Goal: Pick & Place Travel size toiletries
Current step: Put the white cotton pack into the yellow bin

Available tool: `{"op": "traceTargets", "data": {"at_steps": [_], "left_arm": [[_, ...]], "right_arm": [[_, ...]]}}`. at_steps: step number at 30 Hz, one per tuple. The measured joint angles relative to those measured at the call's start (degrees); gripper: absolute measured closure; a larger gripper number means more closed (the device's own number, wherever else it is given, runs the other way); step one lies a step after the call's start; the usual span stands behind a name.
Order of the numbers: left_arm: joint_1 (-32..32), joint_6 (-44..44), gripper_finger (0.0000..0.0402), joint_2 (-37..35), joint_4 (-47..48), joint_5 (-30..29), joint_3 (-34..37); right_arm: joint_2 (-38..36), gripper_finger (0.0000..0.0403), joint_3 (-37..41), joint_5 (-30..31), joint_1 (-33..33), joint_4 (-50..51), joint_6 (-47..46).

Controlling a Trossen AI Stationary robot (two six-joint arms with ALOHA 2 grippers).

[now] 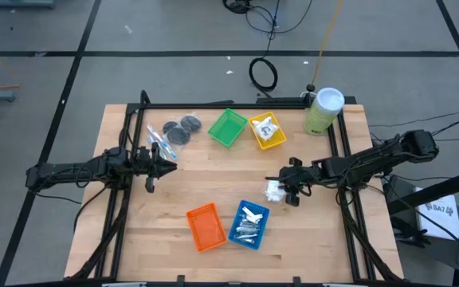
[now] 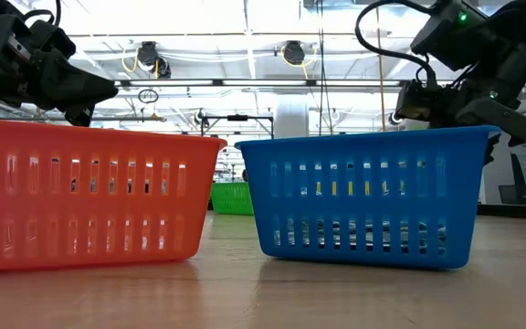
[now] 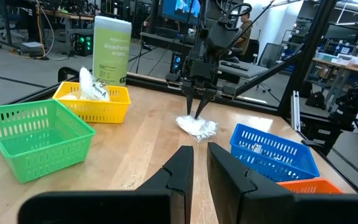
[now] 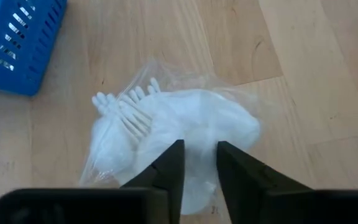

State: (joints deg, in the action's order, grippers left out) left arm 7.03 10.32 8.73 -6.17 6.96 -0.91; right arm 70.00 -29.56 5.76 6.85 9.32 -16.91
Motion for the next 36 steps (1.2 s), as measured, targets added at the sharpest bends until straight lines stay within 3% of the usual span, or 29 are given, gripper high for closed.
{"op": "traceTargets", "data": {"at_steps": [10, 25, 36], "left_arm": [[0.02, -0.01, 0.0357, -0.02, 0.0, 0.0, 0.0], [0.02, -0.01, 0.0357, 0.0, 0.04, 0.01, 0.0], [0.0, -0.01, 0.0357, 0.0, 0.02, 0.0, 0.0]], "right_arm": [[-0.57, 0.0399, 0.0, -0.02, -0.16, -1.37, 3.13], [-8.2, 0.04, 0.0, 1.19, -4.63, -9.35, 11.45], [-8.7, 0.0402, 0.0, 20.8, -12.25, -19.33, 18.24]]}}
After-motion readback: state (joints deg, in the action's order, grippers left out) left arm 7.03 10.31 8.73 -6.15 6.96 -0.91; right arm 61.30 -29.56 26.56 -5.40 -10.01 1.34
